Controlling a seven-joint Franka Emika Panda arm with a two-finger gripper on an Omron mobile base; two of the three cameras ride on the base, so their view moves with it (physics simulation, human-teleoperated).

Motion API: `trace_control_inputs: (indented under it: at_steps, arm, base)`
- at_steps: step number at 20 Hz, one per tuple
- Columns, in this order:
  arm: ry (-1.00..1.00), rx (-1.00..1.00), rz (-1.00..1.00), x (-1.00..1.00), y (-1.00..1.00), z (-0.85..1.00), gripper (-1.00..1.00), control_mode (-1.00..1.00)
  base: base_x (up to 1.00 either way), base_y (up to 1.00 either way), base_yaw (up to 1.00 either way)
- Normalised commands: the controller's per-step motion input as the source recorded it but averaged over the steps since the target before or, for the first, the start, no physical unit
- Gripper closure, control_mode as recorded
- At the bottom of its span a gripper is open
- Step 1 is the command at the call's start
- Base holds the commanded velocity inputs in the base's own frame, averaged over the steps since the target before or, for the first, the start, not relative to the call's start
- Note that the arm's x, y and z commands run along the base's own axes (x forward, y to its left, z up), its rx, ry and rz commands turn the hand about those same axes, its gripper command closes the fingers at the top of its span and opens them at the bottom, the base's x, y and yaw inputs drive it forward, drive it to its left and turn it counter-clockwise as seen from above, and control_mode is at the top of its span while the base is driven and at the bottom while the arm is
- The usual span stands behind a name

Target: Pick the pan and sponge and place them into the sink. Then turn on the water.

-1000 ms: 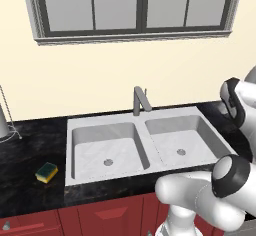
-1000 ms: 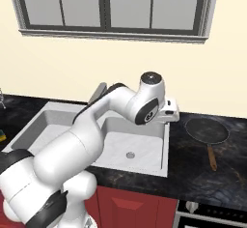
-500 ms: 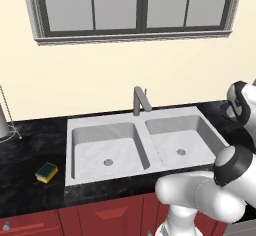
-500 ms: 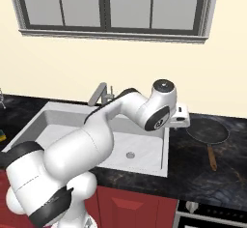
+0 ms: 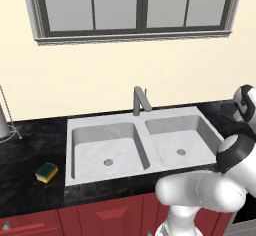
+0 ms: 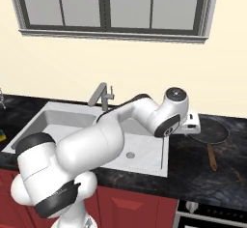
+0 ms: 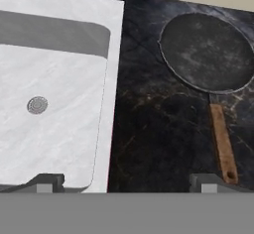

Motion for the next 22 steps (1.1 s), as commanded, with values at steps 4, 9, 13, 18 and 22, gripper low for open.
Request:
trace_control_inputs:
  at_steps: [4,9,13,18,22]
  arm:
    - [0.0,0.0,0.0,0.0,-0.36,-0.22,-1.0,-1.0]
    - [0.0,0.0,0.0,0.0,-0.33,-0.22,-1.0,-1.0]
    - [0.0,0.0,0.0,0.0,-0.31,-0.21,-1.0,-1.0]
    - [0.0,0.0,0.0,0.0,-0.31,-0.21,-1.0,-1.0]
    - [0.0,0.0,0.0,0.01,-0.32,-0.17,-1.0,-1.0]
  base:
    - [0.0,0.0,0.0]
    - [0.0,0.0,0.0]
    - [0.0,0.0,0.0]
    - [0.0,0.0,0.0]
    - [0.0,0.0,0.0]
